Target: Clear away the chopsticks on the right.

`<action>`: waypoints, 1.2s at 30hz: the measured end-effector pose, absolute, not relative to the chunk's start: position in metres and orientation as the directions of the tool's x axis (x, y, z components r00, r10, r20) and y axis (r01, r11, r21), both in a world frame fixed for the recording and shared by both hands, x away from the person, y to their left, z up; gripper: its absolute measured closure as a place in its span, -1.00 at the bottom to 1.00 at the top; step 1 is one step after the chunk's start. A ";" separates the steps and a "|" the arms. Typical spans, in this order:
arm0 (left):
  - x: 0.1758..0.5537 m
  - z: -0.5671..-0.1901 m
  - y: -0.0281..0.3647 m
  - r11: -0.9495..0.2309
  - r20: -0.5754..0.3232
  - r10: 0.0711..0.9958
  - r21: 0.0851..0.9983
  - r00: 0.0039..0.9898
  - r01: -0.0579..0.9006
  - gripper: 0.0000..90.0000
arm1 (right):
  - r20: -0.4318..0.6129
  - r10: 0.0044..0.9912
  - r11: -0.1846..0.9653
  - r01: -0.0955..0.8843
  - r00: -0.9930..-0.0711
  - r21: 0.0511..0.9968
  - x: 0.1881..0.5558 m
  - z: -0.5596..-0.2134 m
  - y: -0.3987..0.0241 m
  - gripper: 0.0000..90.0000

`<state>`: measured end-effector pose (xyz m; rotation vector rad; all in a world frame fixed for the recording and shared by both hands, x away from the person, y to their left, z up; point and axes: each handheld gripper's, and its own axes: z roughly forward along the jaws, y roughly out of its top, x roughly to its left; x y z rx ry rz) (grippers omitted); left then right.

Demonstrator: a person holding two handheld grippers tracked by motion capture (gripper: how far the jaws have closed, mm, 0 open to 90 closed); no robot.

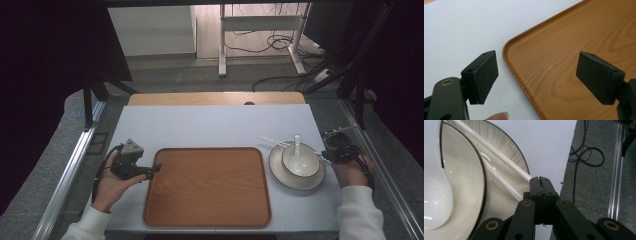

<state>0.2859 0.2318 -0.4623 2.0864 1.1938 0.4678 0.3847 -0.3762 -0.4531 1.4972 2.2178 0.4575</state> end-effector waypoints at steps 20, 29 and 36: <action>0.283 -0.456 0.238 -0.333 -0.028 0.862 0.723 0.506 0.606 -0.62 | -0.221 0.801 0.599 0.754 -0.557 0.270 0.411 -0.440 -0.389 0.18; 0.284 -0.457 0.236 -0.338 -0.028 0.859 0.719 0.511 0.607 -0.62 | -0.217 0.756 0.654 0.726 -0.618 0.212 0.417 -0.449 -0.390 0.21; 0.285 -0.458 0.235 -0.339 -0.027 0.859 0.718 0.511 0.608 -0.62 | -0.223 0.713 0.700 0.693 -0.665 0.172 0.423 -0.458 -0.387 0.30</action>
